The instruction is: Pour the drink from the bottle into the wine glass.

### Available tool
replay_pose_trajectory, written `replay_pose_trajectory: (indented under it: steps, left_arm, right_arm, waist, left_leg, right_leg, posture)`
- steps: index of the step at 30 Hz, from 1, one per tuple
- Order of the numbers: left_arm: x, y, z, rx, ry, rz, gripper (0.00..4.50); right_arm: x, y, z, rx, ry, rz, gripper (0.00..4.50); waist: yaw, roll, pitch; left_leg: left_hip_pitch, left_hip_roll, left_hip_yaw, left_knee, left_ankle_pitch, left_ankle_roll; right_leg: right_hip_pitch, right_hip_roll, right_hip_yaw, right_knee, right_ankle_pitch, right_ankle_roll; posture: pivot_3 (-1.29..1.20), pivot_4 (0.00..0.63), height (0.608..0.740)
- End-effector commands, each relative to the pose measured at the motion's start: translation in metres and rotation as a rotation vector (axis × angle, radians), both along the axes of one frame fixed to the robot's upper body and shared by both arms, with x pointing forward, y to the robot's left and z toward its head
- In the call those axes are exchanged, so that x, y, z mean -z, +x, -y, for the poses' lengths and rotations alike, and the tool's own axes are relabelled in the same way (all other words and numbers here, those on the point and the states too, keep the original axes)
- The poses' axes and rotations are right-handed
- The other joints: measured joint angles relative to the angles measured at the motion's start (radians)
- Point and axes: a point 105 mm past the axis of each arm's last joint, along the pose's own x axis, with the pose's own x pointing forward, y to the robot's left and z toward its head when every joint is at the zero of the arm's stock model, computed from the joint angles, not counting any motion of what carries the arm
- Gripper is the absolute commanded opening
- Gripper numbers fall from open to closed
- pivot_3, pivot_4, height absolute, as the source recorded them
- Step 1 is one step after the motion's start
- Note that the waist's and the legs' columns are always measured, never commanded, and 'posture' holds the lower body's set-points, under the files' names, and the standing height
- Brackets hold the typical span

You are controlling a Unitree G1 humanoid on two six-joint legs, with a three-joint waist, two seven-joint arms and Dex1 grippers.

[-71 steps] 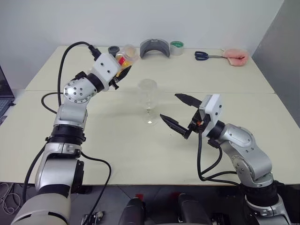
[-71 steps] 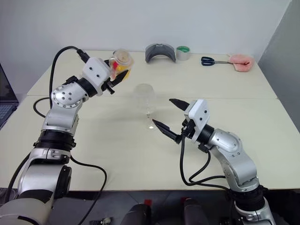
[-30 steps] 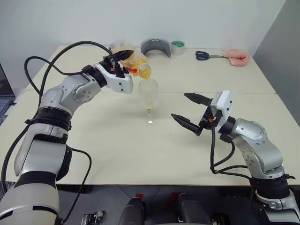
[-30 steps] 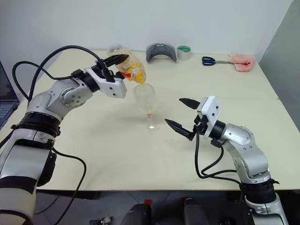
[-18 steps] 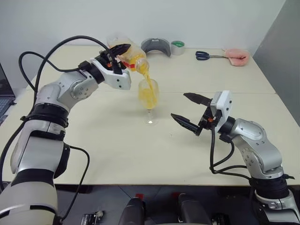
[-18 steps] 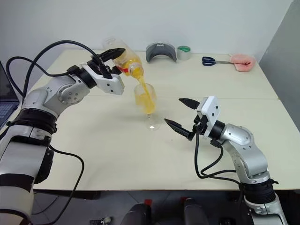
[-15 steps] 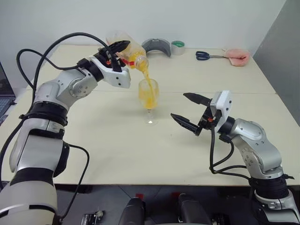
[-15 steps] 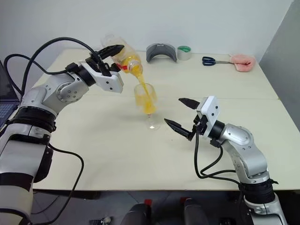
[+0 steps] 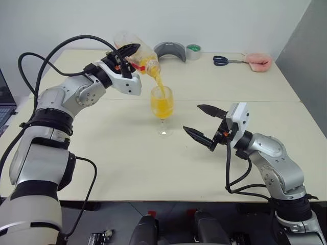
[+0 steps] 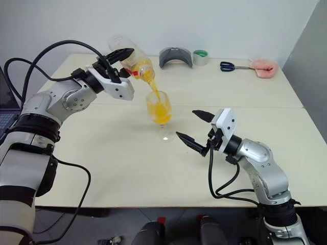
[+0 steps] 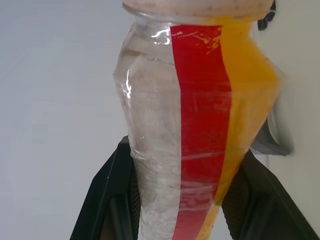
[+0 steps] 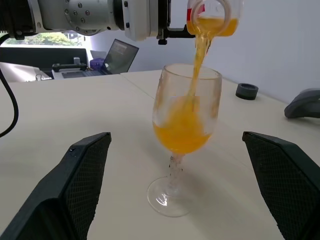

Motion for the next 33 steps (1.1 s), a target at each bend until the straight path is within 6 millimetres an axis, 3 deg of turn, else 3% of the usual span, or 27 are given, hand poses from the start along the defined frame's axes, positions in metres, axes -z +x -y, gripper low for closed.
replay_pose_trajectory:
  steps: [1,21,33]
  left_arm:
    - [-0.026,-0.005,-0.004,0.000,-0.006,0.078,1.72]
    - [-0.023,-0.005,-0.003,0.007,-0.004,0.070,1.72]
    - [0.000,0.000,-0.003,0.030,-0.283,-0.152,1.72]
  right_arm:
    - [-0.010,-0.007,-0.003,-0.023,0.009,0.037,4.50]
    - [-0.007,-0.009,-0.006,-0.038,0.000,0.031,4.50]
    - [-0.008,-0.009,-0.009,-0.042,0.008,0.036,4.50]
  waist:
    - [0.000,0.000,0.000]
    - [0.000,0.000,0.000]
    - [-0.002,0.000,0.000]
  left_leg:
    - [0.000,0.000,0.000,0.000,0.000,0.000]
    - [0.000,0.000,0.000,0.000,0.000,0.000]
    - [0.000,0.000,0.000,0.000,0.000,0.000]
  right_leg:
    - [0.000,0.000,0.000,0.000,0.000,0.000]
    - [0.000,0.000,0.000,0.000,0.000,0.000]
    - [0.000,0.000,0.000,0.001,0.000,0.000]
  posture:
    - [0.00,0.150,0.740]
    - [0.00,0.150,0.740]
    - [0.00,0.150,0.740]
